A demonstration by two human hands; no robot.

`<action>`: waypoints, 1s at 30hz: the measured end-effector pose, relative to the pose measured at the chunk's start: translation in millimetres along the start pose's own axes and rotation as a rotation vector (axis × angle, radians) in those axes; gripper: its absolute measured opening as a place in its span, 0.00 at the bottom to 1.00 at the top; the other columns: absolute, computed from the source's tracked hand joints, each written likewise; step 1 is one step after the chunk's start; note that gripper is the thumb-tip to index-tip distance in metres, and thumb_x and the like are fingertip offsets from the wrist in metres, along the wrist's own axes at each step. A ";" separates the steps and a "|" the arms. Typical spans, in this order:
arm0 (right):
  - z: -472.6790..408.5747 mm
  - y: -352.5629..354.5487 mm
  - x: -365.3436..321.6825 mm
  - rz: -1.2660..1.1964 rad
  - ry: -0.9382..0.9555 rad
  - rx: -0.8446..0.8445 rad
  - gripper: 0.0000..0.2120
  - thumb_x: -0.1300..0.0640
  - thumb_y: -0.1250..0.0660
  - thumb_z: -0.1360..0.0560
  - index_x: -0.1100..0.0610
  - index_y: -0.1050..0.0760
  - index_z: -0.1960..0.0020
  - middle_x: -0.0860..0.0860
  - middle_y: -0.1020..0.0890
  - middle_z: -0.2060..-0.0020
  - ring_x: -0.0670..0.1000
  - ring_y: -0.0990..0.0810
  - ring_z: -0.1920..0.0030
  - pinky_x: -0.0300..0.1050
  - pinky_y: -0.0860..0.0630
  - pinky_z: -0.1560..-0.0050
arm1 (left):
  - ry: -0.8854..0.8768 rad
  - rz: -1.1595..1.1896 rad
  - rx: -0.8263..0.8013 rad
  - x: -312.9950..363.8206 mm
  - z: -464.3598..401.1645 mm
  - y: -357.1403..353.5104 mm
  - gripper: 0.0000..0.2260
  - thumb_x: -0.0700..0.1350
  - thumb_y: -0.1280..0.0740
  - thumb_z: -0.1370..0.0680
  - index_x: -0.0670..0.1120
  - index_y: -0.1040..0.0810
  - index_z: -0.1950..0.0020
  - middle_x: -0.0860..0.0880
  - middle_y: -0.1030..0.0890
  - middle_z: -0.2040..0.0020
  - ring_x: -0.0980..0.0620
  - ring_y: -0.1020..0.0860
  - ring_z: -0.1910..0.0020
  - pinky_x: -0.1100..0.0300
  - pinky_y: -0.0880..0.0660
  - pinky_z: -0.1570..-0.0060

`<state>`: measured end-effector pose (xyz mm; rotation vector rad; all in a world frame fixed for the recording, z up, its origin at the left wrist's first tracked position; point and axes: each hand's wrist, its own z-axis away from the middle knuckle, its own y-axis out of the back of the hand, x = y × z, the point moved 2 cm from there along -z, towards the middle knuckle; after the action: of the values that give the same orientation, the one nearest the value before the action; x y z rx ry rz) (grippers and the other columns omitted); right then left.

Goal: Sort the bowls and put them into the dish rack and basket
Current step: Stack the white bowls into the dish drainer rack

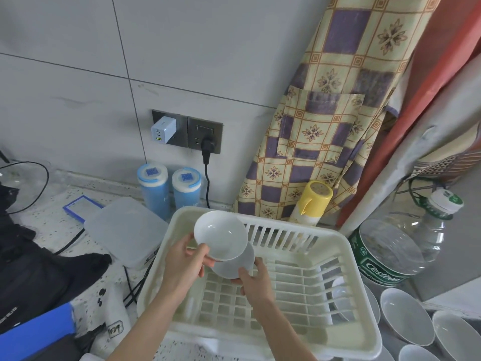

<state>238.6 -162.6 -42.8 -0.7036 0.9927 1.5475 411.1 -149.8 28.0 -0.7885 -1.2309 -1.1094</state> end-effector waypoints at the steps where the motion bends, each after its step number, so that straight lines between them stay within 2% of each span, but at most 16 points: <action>1: -0.4 -0.9 0.0 0.003 0.003 0.001 0.27 0.58 0.36 0.21 0.54 0.40 0.25 0.57 0.15 0.53 0.39 0.21 0.74 0.33 0.30 0.76 | 0.000 -0.007 -0.002 -0.5 0.8 -0.2 0.14 0.36 0.37 0.24 0.53 0.24 0.46 0.42 0.16 0.71 0.57 0.30 0.82 0.67 0.34 0.81; 4: -0.4 -2.8 -1.9 0.006 0.017 -0.001 0.26 0.57 0.36 0.21 0.55 0.40 0.25 0.56 0.14 0.57 0.44 0.20 0.68 0.33 0.29 0.75 | 0.011 -0.020 -0.012 -3.2 -0.2 -0.7 0.13 0.36 0.37 0.25 0.49 0.23 0.44 0.41 0.17 0.72 0.57 0.30 0.83 0.67 0.34 0.81; 7: 2.0 -2.3 -0.3 0.039 0.012 0.019 0.26 0.52 0.38 0.20 0.54 0.42 0.25 0.53 0.14 0.60 0.45 0.22 0.70 0.35 0.29 0.73 | 0.012 -0.056 -0.034 -6.6 -0.9 -0.9 0.13 0.37 0.37 0.25 0.53 0.23 0.46 0.42 0.17 0.71 0.57 0.29 0.82 0.68 0.33 0.80; 9: 3.8 2.4 0.9 0.086 0.022 0.120 0.24 0.47 0.40 0.20 0.52 0.39 0.27 0.51 0.15 0.61 0.41 0.21 0.68 0.36 0.28 0.69 | 0.012 -0.073 -0.047 -9.1 -0.7 -0.7 0.13 0.37 0.37 0.24 0.55 0.24 0.47 0.43 0.16 0.71 0.58 0.29 0.82 0.68 0.32 0.80; 11: 6.6 8.5 -3.3 0.015 0.071 0.235 0.18 0.45 0.42 0.20 0.49 0.32 0.33 0.52 0.17 0.59 0.46 0.19 0.61 0.40 0.23 0.61 | 0.008 -0.097 -0.060 -11.0 -0.4 -0.2 0.14 0.38 0.37 0.24 0.56 0.24 0.46 0.43 0.16 0.71 0.58 0.29 0.81 0.68 0.32 0.80; 12: 7.6 10.9 -5.9 -0.056 0.121 0.257 0.13 0.46 0.42 0.20 0.48 0.29 0.37 0.52 0.18 0.60 0.48 0.20 0.61 0.42 0.23 0.59 | 0.006 -0.111 -0.068 -11.5 -0.2 0.0 0.15 0.38 0.37 0.24 0.56 0.24 0.45 0.43 0.16 0.70 0.57 0.28 0.81 0.67 0.31 0.79; 13: 9.1 12.5 -8.9 -0.123 0.185 0.257 0.10 0.48 0.42 0.19 0.48 0.26 0.42 0.51 0.19 0.65 0.47 0.21 0.64 0.40 0.24 0.62 | 0.004 -0.126 -0.078 -11.8 -0.1 0.0 0.15 0.38 0.37 0.24 0.55 0.25 0.44 0.43 0.16 0.70 0.57 0.28 0.80 0.67 0.30 0.79; 15: 13.5 13.1 -14.2 -0.211 0.291 0.214 0.10 0.52 0.42 0.18 0.50 0.22 0.48 0.50 0.22 0.71 0.46 0.26 0.70 0.34 0.29 0.69 | -0.003 -0.167 -0.107 -12.0 0.4 -1.6 0.14 0.38 0.37 0.24 0.53 0.25 0.42 0.44 0.16 0.69 0.56 0.26 0.79 0.65 0.28 0.77; 18: 17.0 9.1 -16.5 -0.309 0.326 0.094 0.10 0.54 0.38 0.20 0.58 0.20 0.47 0.53 0.22 0.69 0.44 0.28 0.74 0.33 0.33 0.74 | -0.020 -0.223 -0.161 -12.6 3.2 -6.0 0.15 0.38 0.37 0.23 0.51 0.26 0.39 0.46 0.15 0.69 0.58 0.25 0.79 0.65 0.27 0.76; 20: 18.1 6.9 -17.6 -0.302 0.308 0.051 0.15 0.53 0.35 0.28 0.58 0.21 0.45 0.54 0.19 0.67 0.45 0.25 0.73 0.33 0.32 0.74 | -0.022 -0.237 -0.194 -14.4 4.5 -8.0 0.16 0.38 0.37 0.23 0.49 0.27 0.36 0.48 0.14 0.67 0.58 0.22 0.77 0.65 0.26 0.76; 22: 17.0 6.5 -17.1 -0.262 0.290 0.067 0.17 0.55 0.37 0.33 0.57 0.21 0.46 0.54 0.17 0.64 0.43 0.22 0.71 0.33 0.30 0.72 | -0.020 -0.247 -0.219 -16.8 4.0 -9.5 0.19 0.39 0.36 0.23 0.48 0.28 0.32 0.48 0.14 0.66 0.57 0.19 0.72 0.64 0.26 0.75; 23: 15.9 6.9 -15.7 -0.231 0.283 0.084 0.16 0.57 0.37 0.32 0.56 0.21 0.45 0.53 0.16 0.64 0.42 0.22 0.71 0.33 0.29 0.71 | -0.020 -0.257 -0.232 -18.4 3.6 -10.4 0.21 0.40 0.35 0.23 0.49 0.30 0.30 0.48 0.14 0.65 0.56 0.18 0.71 0.64 0.26 0.75; 26: 11.8 7.5 -11.5 -0.167 0.275 0.130 0.13 0.64 0.38 0.25 0.55 0.21 0.44 0.50 0.15 0.63 0.43 0.18 0.67 0.34 0.27 0.67 | -0.040 -0.278 -0.241 -22.9 1.3 -12.1 0.23 0.45 0.35 0.21 0.52 0.37 0.27 0.49 0.13 0.63 0.56 0.23 0.77 0.63 0.27 0.75; 30: 8.9 6.2 -7.9 -0.129 0.283 0.160 0.12 0.63 0.38 0.24 0.54 0.22 0.43 0.47 0.15 0.65 0.45 0.16 0.65 0.36 0.26 0.64 | -0.025 -0.344 -0.243 -27.0 -1.8 -11.9 0.22 0.52 0.35 0.21 0.52 0.36 0.28 0.48 0.13 0.58 0.58 0.25 0.78 0.65 0.24 0.73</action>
<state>234.9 -158.7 -30.5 -0.8708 1.2406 1.2629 401.2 -149.1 0.1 -0.7915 -1.2990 -1.5551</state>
